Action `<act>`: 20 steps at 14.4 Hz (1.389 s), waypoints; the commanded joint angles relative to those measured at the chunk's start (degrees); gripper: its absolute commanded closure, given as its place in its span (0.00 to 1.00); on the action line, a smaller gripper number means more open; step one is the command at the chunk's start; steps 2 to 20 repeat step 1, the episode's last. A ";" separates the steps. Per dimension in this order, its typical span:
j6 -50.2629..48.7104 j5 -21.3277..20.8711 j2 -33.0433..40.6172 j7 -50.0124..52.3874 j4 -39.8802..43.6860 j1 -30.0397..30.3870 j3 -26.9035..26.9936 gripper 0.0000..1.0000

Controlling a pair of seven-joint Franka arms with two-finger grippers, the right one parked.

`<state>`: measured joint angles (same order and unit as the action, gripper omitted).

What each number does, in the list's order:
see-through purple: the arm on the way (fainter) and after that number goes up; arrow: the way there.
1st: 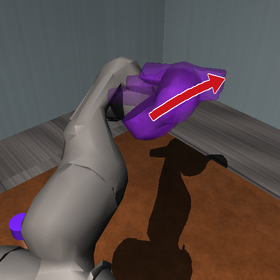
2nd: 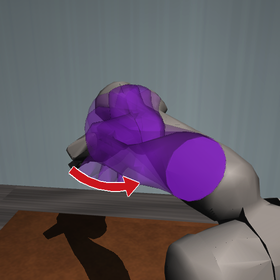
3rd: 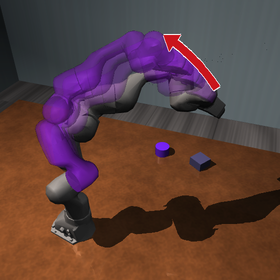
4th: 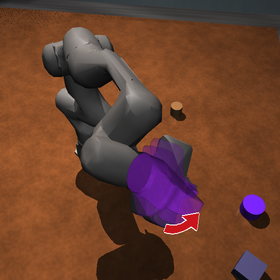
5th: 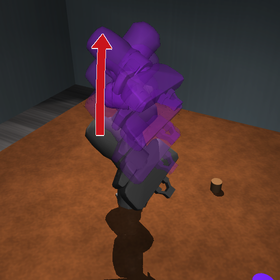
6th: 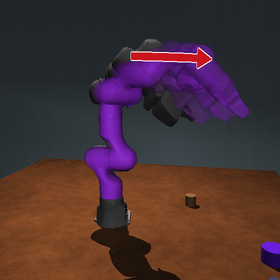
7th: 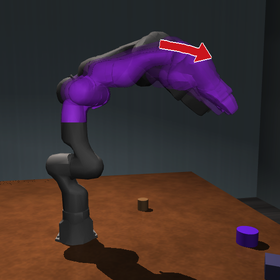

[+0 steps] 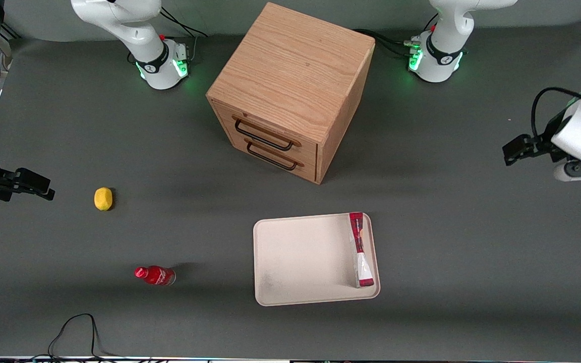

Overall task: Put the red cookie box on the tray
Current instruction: 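Raise the open left gripper away from the tray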

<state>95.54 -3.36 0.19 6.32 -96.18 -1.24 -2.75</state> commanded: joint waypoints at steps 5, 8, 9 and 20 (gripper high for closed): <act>-0.88 0.81 2.36 -2.45 -1.99 0.01 0.29 0.00; -0.88 0.81 2.36 -2.45 -1.99 0.01 0.29 0.00; -0.88 0.81 2.36 -2.45 -1.99 0.01 0.29 0.00; -0.88 0.81 2.36 -2.45 -1.99 0.01 0.29 0.00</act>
